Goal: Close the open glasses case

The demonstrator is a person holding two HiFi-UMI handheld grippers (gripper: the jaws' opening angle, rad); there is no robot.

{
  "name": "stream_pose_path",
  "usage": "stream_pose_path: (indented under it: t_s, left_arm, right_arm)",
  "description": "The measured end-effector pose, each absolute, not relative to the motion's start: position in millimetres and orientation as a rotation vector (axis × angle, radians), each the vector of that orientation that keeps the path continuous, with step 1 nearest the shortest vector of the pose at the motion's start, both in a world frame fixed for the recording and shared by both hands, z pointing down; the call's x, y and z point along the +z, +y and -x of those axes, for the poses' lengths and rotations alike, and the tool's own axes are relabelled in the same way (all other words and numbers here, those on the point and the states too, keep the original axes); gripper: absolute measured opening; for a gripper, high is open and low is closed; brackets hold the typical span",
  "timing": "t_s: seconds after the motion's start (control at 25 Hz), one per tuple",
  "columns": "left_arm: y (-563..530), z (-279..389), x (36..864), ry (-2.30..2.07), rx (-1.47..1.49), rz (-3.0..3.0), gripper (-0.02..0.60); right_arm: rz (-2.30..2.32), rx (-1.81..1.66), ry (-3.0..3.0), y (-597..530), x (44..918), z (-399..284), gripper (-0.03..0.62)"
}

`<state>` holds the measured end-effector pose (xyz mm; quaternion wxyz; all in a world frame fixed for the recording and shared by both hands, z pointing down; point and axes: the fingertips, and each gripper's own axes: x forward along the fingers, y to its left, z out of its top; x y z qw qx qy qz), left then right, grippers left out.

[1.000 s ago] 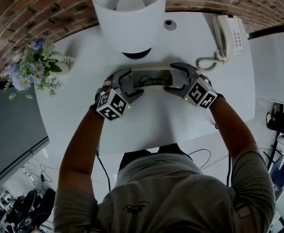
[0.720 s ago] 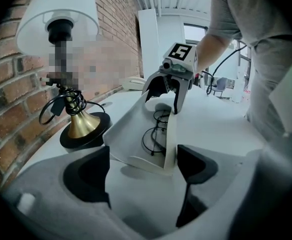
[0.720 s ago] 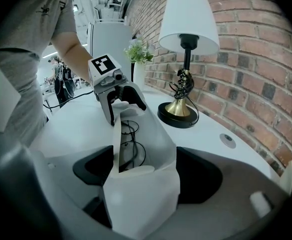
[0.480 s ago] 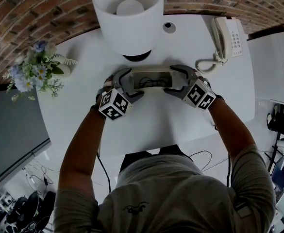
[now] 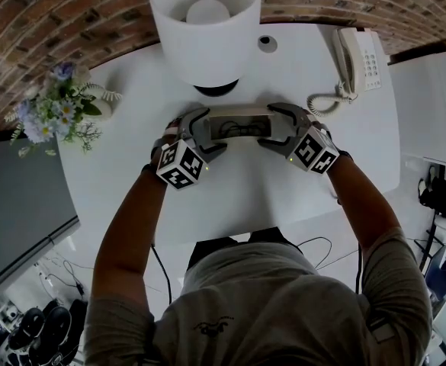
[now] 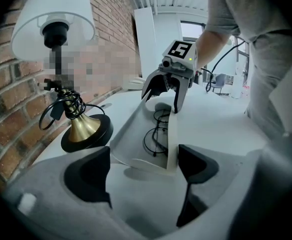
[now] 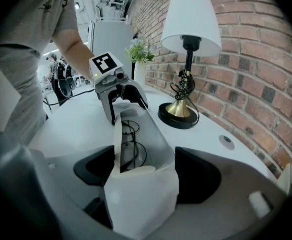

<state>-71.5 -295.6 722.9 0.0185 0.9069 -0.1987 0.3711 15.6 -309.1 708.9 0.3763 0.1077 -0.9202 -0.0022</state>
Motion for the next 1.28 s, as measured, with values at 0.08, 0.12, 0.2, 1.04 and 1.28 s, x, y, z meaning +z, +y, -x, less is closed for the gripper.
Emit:
stream_pose_path:
  t_s: [0.08, 0.12, 0.2, 1.04, 1.28]
  left_arm:
    - [-294, 72, 722, -0.635, 1.152, -2.817, 0.432]
    - [-294, 73, 722, -0.642, 1.154, -2.817, 0.429]
    - [-293, 73, 723, -0.652, 1.166, -2.816, 0.425]
    - [-272, 76, 716, -0.693, 1.348, -2.806, 0.307]
    - [-259, 78, 718, -0.601, 1.425, -2.78, 0.29]
  right_arm:
    - [-0.279, -0.017, -2.349, -308, 707, -15, 0.386]
    - [-0.282, -0.023, -2.347, -308, 707, -14, 0.383]
    - [-0.289, -0.035, -2.342, -307, 706, -14, 0.379]
    - [-0.34, -0.185, -2.243, -288, 702, -22, 0.224]
    - [-0.244, -0.141, -2.214, -274, 705, -24, 0.229]
